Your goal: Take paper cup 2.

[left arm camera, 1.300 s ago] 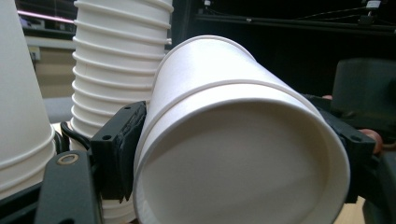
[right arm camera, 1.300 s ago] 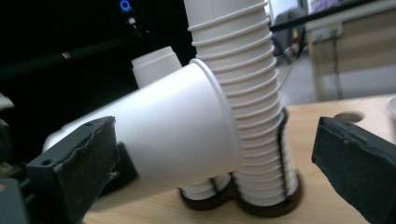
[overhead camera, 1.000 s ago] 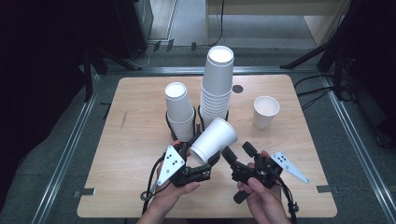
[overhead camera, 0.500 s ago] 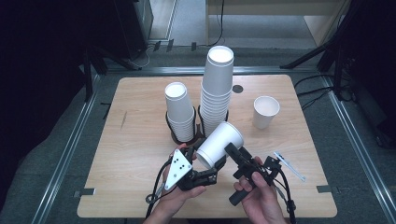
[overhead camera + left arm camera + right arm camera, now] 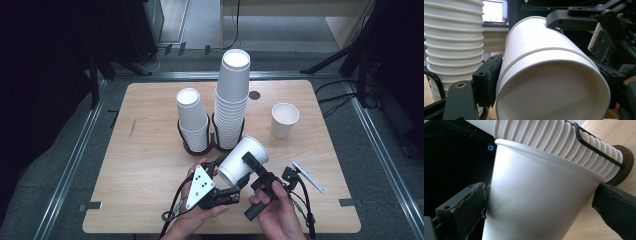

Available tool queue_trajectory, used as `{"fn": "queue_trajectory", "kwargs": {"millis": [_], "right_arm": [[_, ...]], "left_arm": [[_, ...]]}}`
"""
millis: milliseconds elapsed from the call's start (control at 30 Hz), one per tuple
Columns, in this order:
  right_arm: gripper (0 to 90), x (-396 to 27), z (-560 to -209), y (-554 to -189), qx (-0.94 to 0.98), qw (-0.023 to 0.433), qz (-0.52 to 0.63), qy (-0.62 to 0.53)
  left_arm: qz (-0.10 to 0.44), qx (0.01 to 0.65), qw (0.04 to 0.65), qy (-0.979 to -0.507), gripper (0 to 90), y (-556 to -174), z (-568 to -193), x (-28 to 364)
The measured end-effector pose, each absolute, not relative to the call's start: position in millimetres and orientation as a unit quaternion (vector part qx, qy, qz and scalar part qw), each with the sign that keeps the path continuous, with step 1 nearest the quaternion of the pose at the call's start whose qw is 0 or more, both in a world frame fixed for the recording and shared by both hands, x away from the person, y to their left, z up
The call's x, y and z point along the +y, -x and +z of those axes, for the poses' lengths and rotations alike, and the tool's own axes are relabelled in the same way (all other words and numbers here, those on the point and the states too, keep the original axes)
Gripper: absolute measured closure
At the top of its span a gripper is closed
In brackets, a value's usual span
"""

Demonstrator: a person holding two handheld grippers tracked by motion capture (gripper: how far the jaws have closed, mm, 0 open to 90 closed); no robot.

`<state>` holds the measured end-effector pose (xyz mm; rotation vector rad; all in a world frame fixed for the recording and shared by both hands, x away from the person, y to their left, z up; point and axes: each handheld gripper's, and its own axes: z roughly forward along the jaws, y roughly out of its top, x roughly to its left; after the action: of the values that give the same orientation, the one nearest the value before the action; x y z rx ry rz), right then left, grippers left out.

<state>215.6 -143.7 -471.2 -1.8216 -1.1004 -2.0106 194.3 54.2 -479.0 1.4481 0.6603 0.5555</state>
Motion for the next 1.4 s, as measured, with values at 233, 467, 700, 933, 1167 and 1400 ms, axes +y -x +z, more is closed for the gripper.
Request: {"fn": "queue_trajectory", "kwargs": {"millis": [233, 467, 700, 933, 1167, 1400], "right_arm": [[0.0, -146.4, -474.9, -219.0, -0.36, 0.134, -0.681, 0.624], [10.2, -146.4, -477.1, -220.1, -0.349, 0.163, -0.682, 0.622], [12.3, -146.4, -475.4, -217.4, -0.352, 0.141, -0.687, 0.619], [12.7, -151.9, -468.7, -216.3, -0.352, 0.095, -0.71, 0.603], [12.9, -156.6, -466.8, -218.6, -0.366, 0.022, -0.714, 0.596], [13.0, -162.5, -467.6, -223.5, -0.398, -0.079, -0.705, 0.581]], "left_arm": [[0.24, 0.282, 0.662, -0.651, 21.4, -192.1, -481.4, 48.7], [0.236, 0.281, 0.66, -0.656, 20.5, -193.4, -482.1, 50.6], [0.22, 0.29, 0.656, -0.661, 13.3, -191.5, -479.3, 53.0], [0.209, 0.298, 0.656, -0.662, 1.1, -193.8, -472.2, 61.7], [0.204, 0.309, 0.655, -0.659, 0.2, -197.8, -467.8, 71.8], [0.202, 0.315, 0.652, -0.659, 0.0, -201.8, -464.1, 81.3]]}}
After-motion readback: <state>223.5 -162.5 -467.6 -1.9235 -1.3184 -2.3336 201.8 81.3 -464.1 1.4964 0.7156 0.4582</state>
